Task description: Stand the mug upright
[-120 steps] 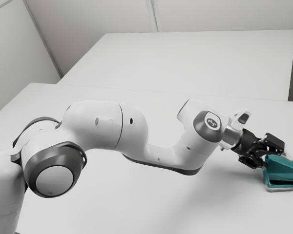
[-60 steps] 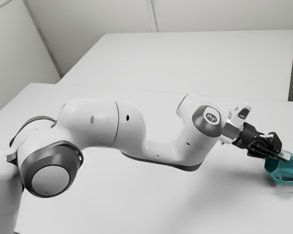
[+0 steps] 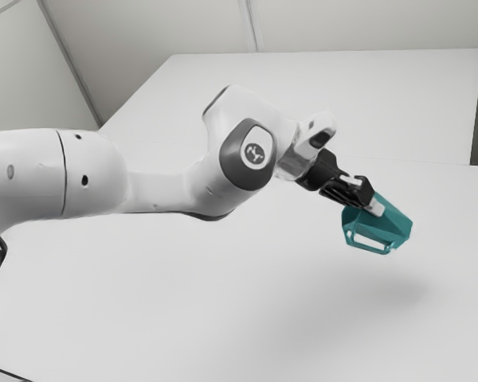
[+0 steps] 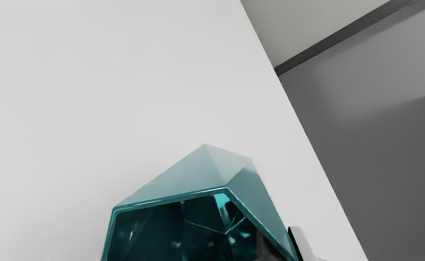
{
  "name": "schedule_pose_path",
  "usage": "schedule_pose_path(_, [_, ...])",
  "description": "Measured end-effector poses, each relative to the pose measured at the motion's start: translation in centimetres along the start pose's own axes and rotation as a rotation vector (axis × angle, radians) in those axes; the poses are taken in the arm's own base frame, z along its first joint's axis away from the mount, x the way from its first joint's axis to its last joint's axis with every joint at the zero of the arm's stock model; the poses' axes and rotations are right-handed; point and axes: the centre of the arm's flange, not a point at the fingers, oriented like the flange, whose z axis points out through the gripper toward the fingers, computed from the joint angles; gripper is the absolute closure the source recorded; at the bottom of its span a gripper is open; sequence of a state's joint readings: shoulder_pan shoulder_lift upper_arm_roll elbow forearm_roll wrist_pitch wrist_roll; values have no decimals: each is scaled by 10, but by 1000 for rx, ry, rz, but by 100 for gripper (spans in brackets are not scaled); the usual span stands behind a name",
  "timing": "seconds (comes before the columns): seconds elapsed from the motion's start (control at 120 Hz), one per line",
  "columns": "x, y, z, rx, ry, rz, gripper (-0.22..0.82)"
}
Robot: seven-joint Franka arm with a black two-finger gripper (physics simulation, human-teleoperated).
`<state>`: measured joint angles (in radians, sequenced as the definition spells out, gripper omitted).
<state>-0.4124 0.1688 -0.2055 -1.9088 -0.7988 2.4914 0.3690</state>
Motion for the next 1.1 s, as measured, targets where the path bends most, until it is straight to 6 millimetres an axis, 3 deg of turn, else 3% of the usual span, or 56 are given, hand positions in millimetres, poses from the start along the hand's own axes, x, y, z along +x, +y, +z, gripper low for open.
schedule_pose_path(0.142, [9, -19, -55, 205, -102, 118, 78])
schedule_pose_path(0.242, [13, -50, -86, 331, -178, 117, 78])
schedule_pose_path(0.383, [11, -102, -117, 446, -256, 55, 78])
schedule_pose_path(0.533, [15, -135, -145, 529, -294, 20, 78])
schedule_pose_path(0.633, [6, -159, -153, 577, -337, -5, 78])
schedule_pose_path(0.775, [-17, -187, -151, 625, -398, -36, 78])
schedule_pose_path(0.917, [-27, -220, -151, 649, -418, -69, 78])
schedule_pose_path(1.1, [-50, -242, -126, 650, -475, -77, 78])
